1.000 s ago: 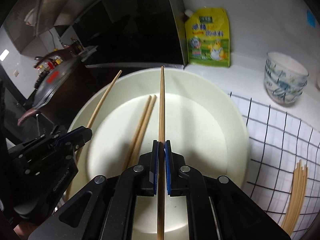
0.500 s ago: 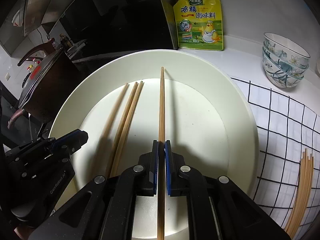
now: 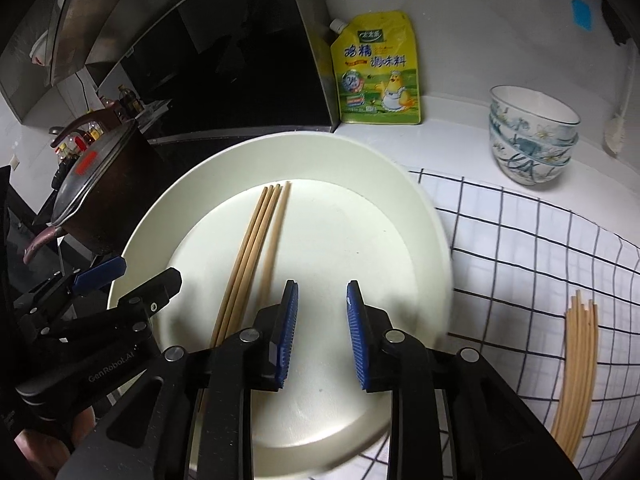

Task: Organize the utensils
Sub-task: 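Lower the chopsticks beside the first pair and open both tools, then move both open tools back over the chopstick row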

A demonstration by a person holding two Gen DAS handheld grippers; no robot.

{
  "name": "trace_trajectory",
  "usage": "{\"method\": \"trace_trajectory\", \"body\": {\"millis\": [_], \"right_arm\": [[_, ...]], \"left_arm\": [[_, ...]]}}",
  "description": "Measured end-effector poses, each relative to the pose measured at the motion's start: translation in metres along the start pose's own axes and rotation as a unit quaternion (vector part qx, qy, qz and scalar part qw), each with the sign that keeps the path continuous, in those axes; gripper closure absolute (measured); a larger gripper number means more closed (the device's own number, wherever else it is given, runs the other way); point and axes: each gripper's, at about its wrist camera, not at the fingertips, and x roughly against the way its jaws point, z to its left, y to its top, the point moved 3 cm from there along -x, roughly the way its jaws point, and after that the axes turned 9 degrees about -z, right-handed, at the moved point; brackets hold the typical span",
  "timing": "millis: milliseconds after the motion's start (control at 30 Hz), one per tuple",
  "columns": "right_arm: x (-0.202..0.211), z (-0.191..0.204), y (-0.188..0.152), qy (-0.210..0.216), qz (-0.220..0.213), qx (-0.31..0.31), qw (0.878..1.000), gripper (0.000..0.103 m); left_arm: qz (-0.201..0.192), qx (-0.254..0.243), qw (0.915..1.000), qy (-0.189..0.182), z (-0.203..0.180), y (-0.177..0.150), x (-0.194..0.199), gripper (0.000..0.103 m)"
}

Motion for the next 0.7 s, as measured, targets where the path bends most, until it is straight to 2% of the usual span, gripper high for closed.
{"method": "trace_trajectory", "body": {"millis": [400, 700], "right_arm": [[0.044, -0.019, -0.008, -0.019, -0.019, 0.002, 1.000, 0.072], [0.083, -0.039, -0.017, -0.036, -0.033, 0.002, 0.999, 0.067]], "left_arm": [[-0.020, -0.011, 0.9997, -0.007, -0.024, 0.004, 0.032, 0.025], [-0.033, -0.021, 0.9988, -0.028, -0.055, 0.002, 0.060, 0.021]]}}
